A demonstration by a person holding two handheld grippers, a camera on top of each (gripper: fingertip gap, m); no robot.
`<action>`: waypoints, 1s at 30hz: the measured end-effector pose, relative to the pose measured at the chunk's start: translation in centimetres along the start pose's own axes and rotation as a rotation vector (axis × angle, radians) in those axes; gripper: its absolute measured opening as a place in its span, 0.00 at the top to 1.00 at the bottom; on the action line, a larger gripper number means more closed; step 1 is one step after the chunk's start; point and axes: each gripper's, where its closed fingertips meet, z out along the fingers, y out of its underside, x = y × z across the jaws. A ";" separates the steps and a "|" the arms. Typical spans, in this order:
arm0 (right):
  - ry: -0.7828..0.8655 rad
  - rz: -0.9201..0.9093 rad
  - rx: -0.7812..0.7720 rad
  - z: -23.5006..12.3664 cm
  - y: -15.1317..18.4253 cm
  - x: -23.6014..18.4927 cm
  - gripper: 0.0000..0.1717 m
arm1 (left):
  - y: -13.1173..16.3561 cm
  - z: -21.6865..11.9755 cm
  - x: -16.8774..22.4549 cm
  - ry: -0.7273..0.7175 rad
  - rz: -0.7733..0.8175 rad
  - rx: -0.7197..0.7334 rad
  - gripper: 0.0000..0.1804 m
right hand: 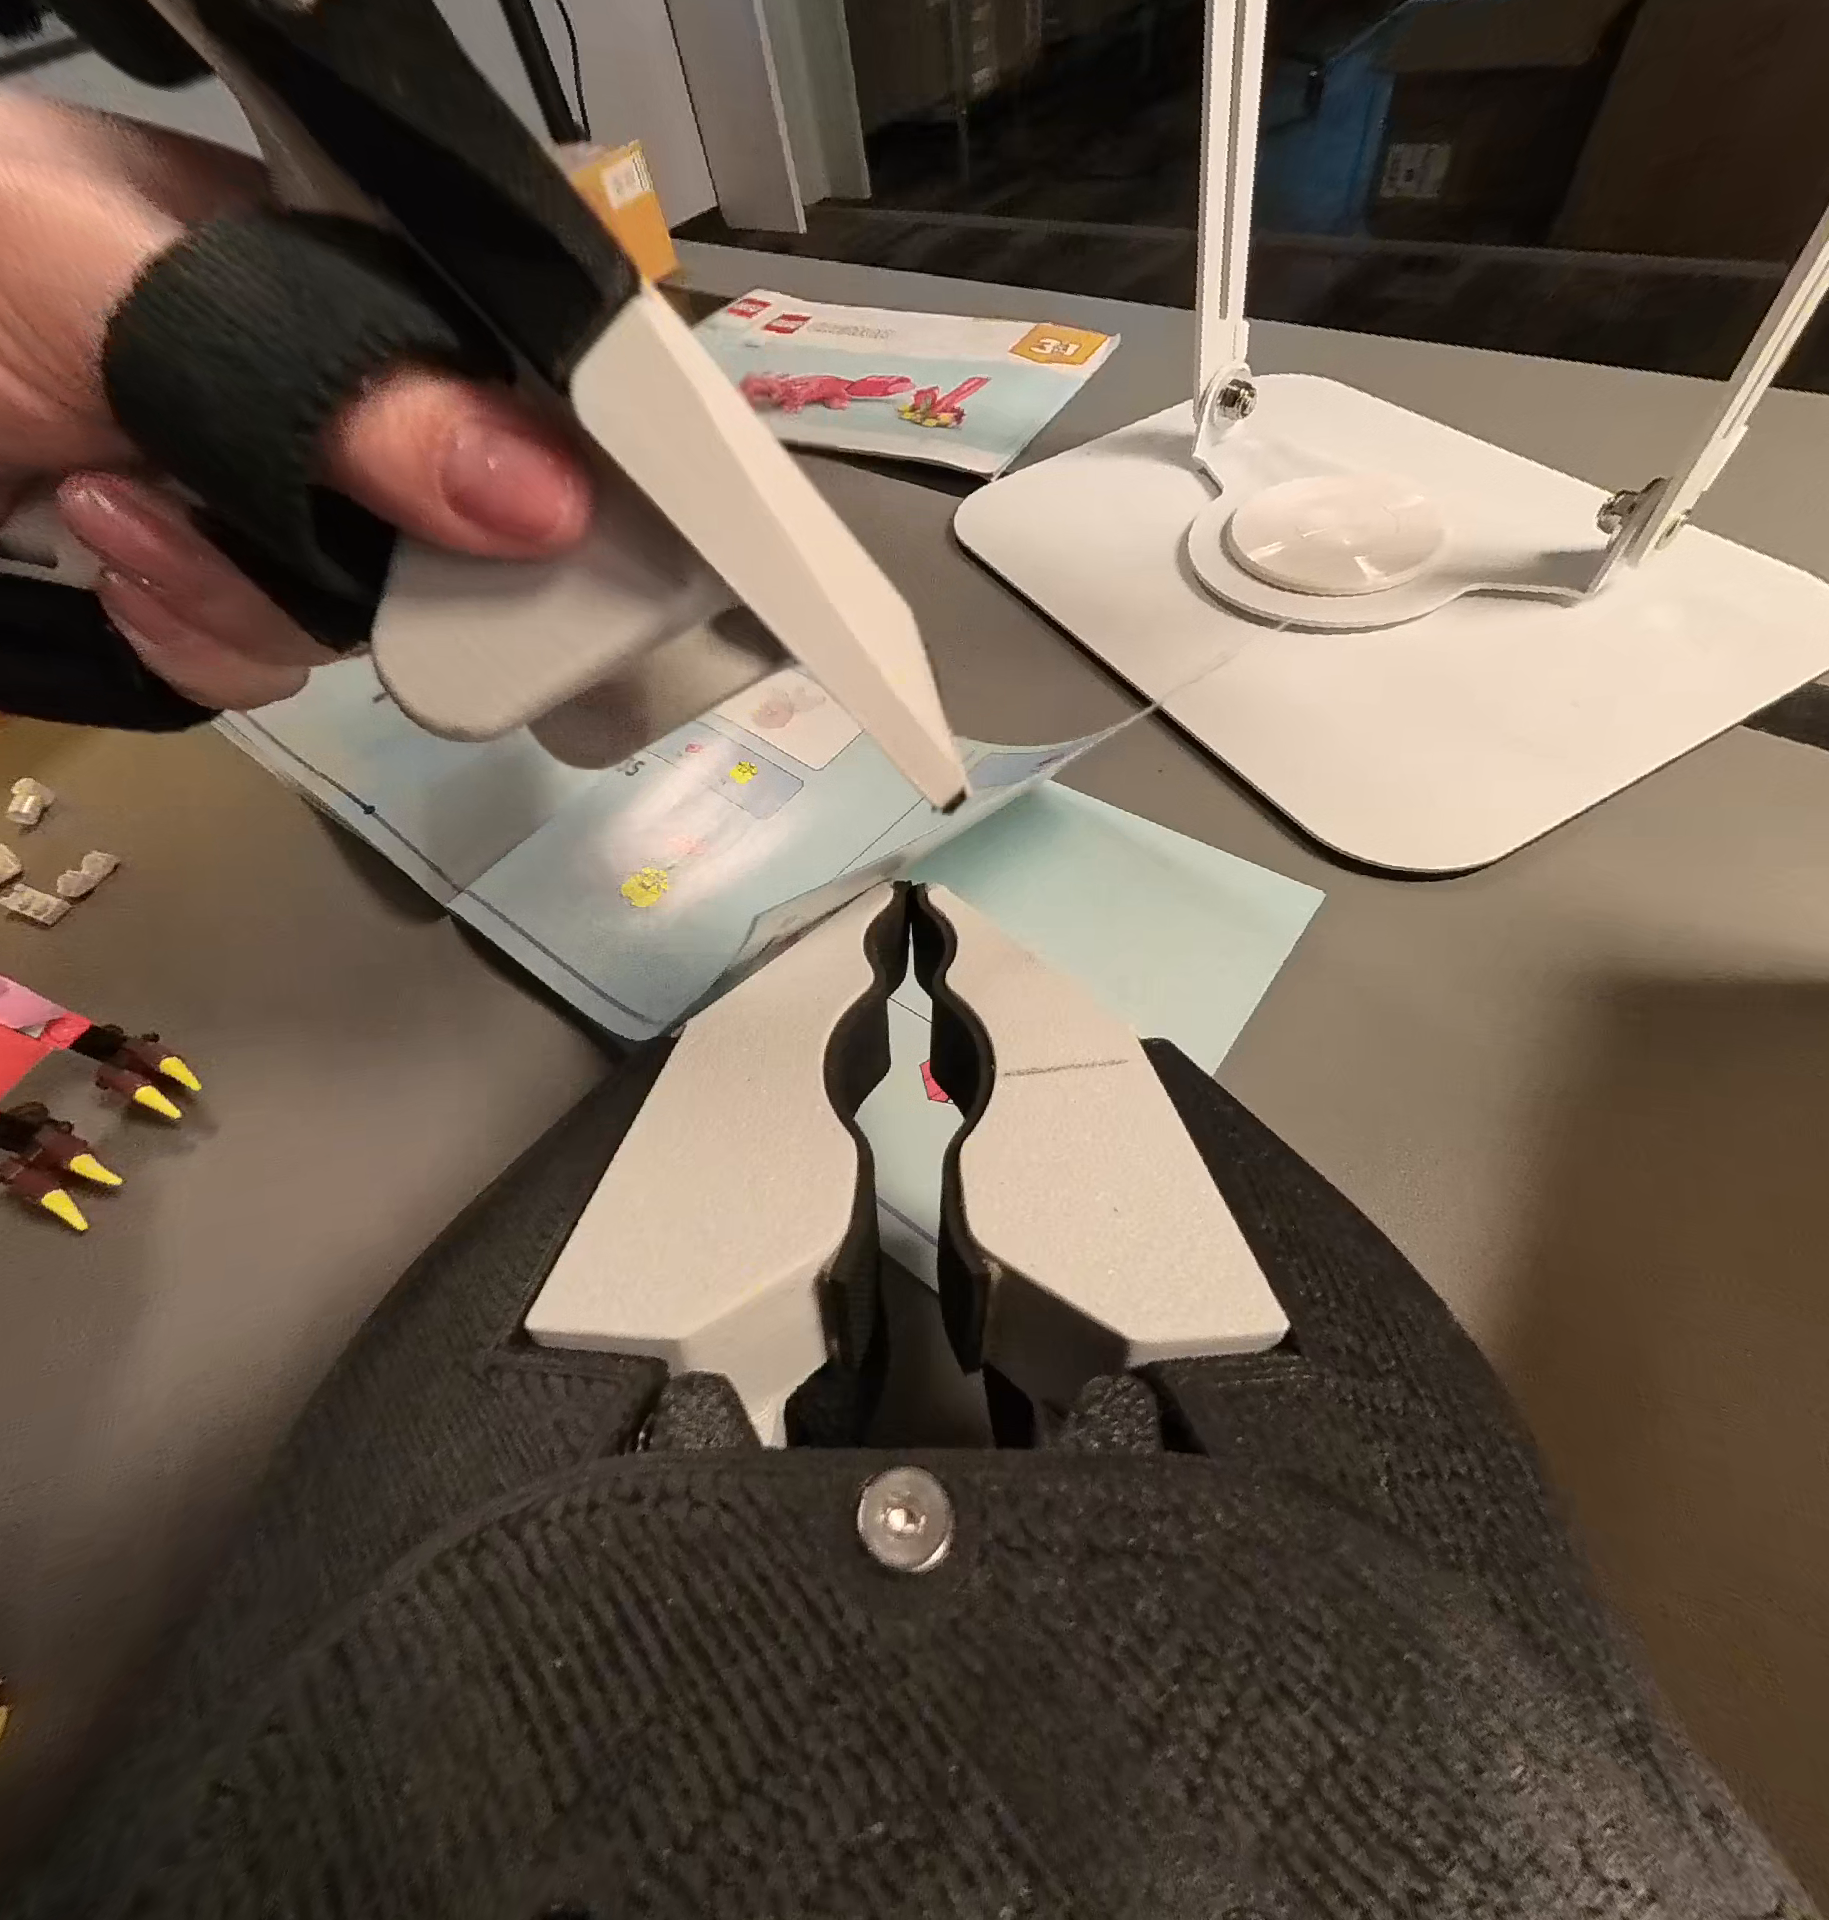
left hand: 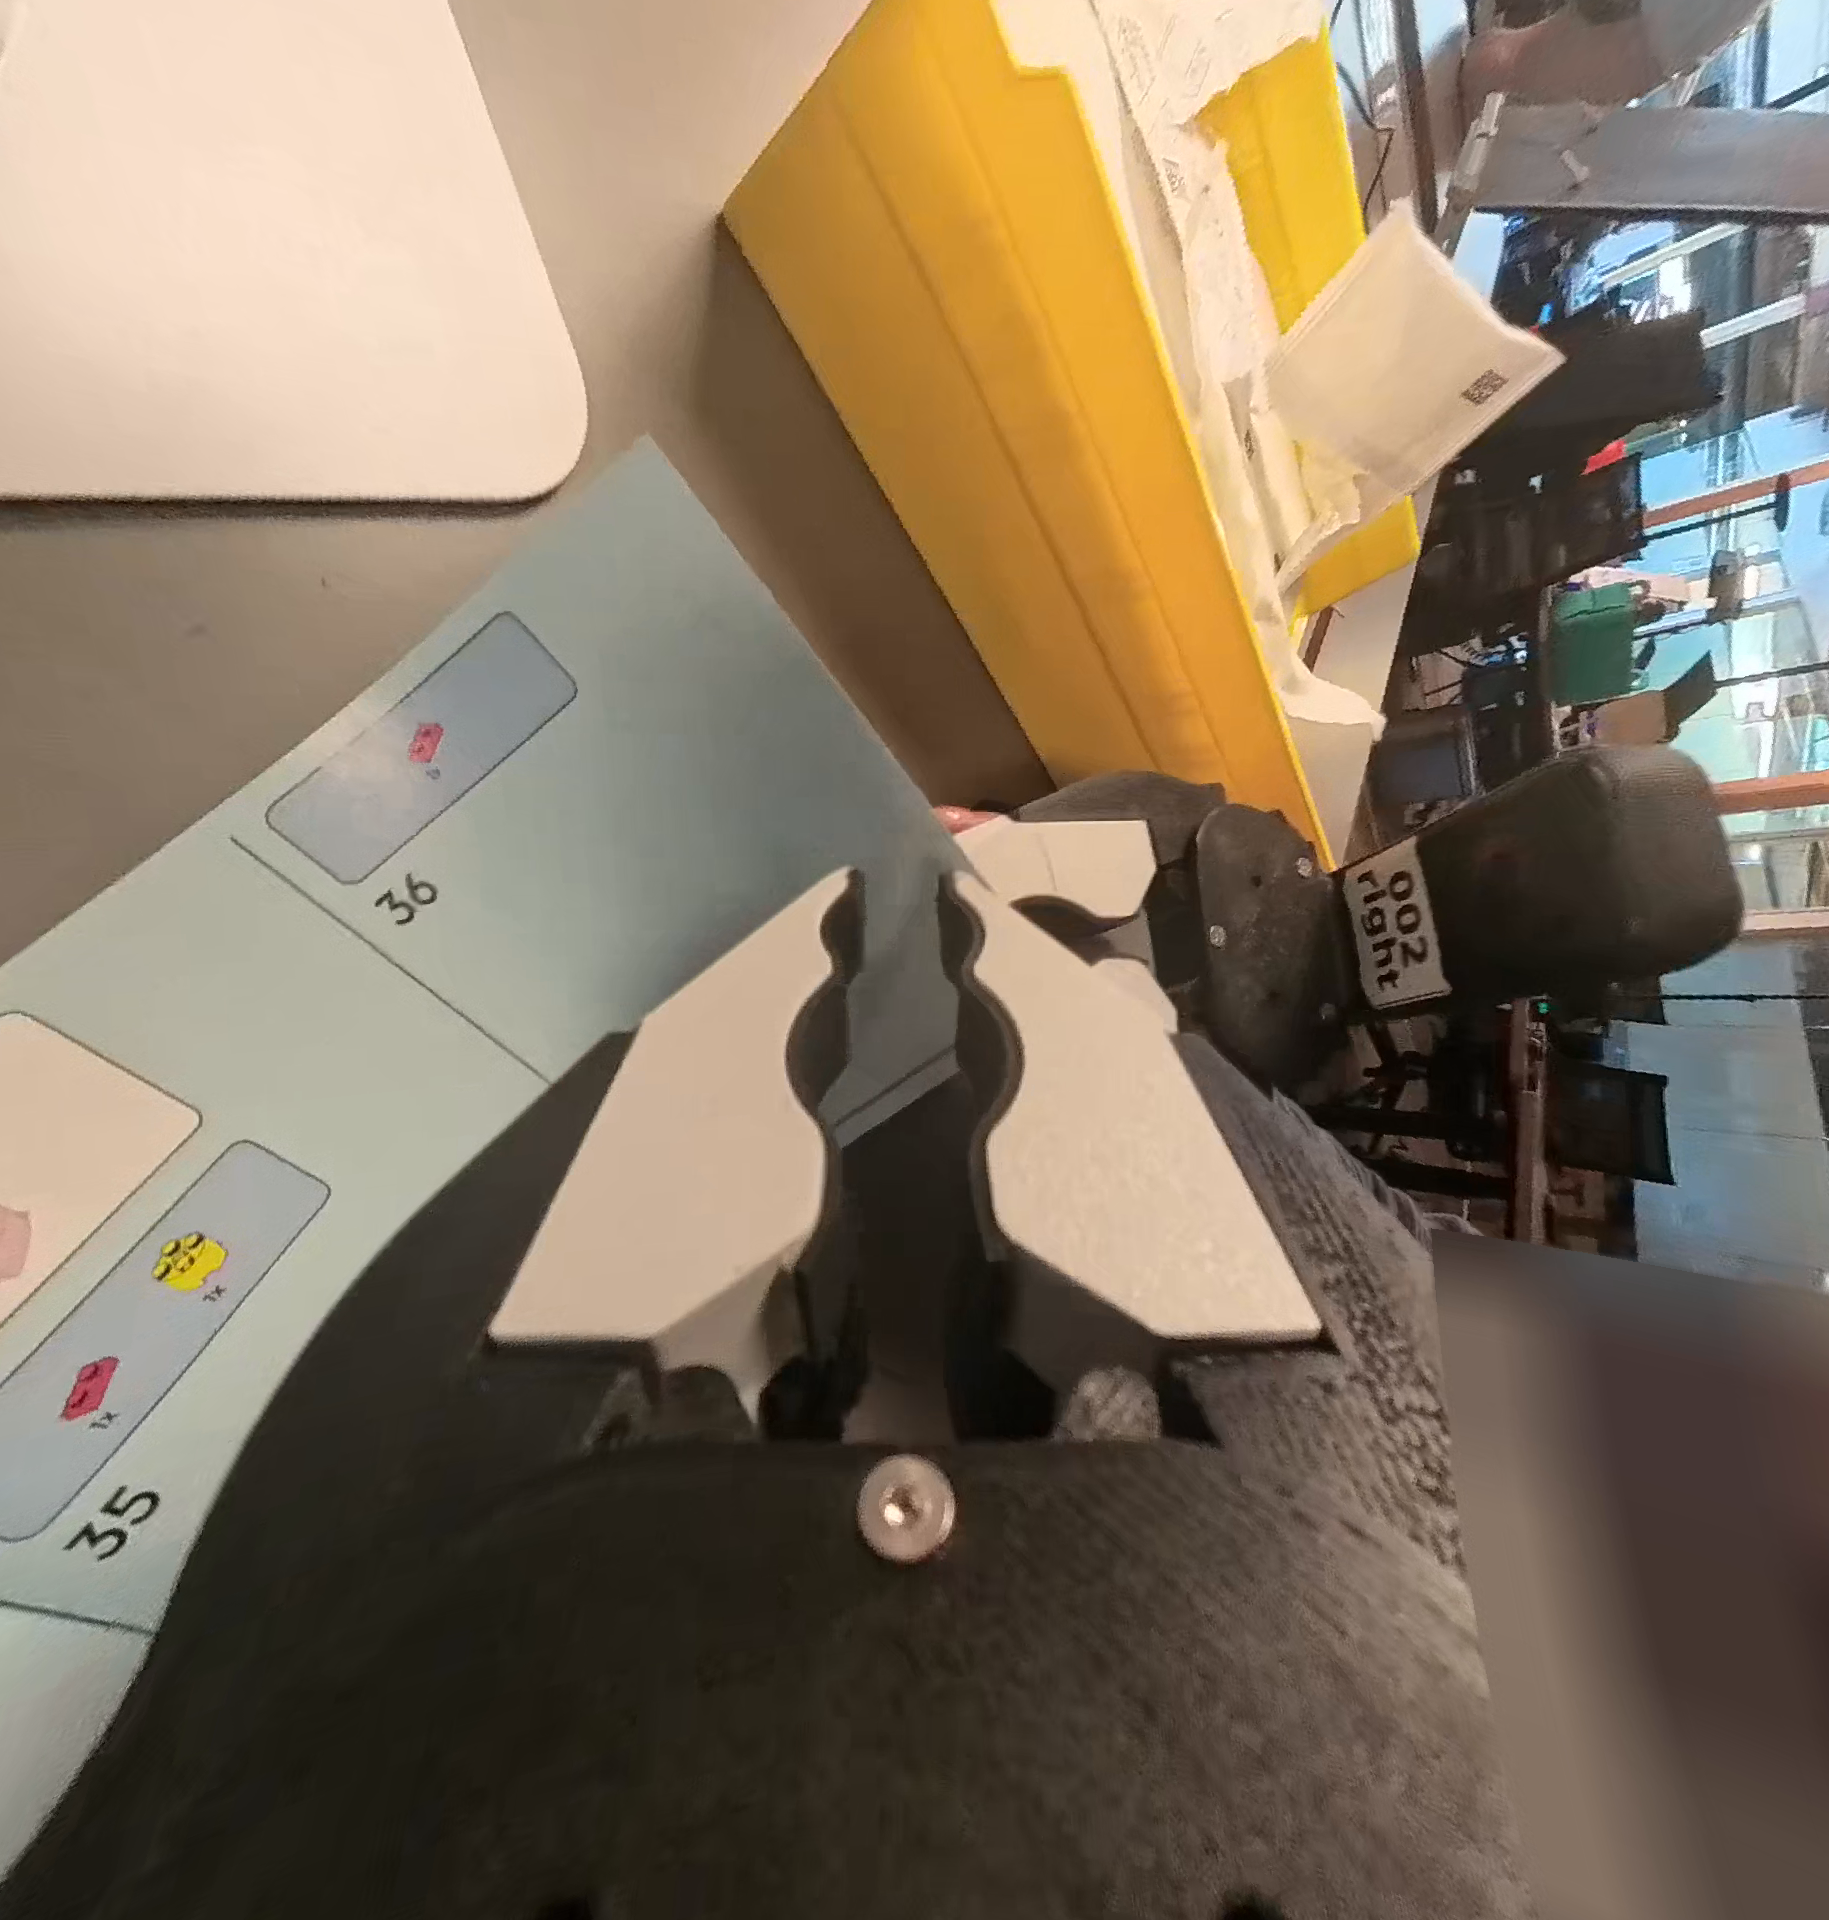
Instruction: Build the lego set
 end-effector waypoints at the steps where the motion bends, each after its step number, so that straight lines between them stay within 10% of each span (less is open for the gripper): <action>1: 0.000 -0.004 0.000 0.0 0.0 0.0 1.00 | 0.2 0.0 -0.1 0.003 -0.004 -0.001 0.94; 8: 0.012 -0.074 -0.009 0.1 0.1 -0.5 1.00 | -0.6 -0.1 -0.2 -0.034 0.037 0.073 0.77; 16: 0.003 -0.083 -0.005 0.1 0.1 -0.7 1.00 | 0.0 -0.8 0.8 0.088 0.006 0.078 1.00; 30: -0.032 -0.084 0.029 -0.2 -0.3 -1.1 1.00 | 2.3 -1.8 3.0 0.350 -0.031 0.011 1.00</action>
